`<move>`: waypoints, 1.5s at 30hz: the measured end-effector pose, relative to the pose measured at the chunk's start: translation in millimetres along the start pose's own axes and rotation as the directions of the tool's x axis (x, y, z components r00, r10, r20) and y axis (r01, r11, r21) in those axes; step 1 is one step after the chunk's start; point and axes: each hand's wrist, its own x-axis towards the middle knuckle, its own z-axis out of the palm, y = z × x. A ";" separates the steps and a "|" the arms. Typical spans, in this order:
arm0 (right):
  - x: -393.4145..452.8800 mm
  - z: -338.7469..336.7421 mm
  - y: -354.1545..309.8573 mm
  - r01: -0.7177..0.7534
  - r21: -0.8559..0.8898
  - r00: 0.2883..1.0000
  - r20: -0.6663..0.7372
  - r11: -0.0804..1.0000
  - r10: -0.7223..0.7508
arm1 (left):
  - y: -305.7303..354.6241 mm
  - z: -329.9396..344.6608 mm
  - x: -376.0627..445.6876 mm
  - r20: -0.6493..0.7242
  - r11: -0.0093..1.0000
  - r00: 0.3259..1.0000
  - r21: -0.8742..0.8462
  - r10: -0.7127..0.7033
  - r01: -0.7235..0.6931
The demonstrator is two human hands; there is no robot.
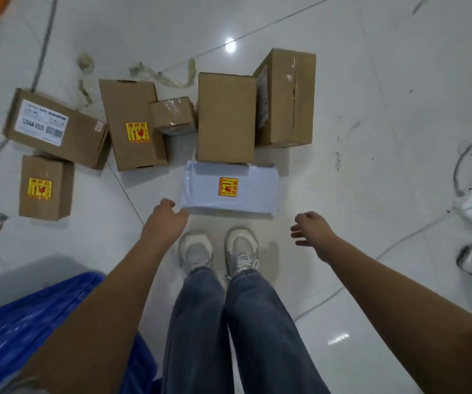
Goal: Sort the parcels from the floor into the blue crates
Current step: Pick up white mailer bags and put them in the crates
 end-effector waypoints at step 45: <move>-134.0 6.5 -107.1 0.144 0.341 0.907 0.329 0.929 -0.261 | 19.0 -52.9 -109.5 -0.376 0.803 0.733 0.051 0.567 -0.594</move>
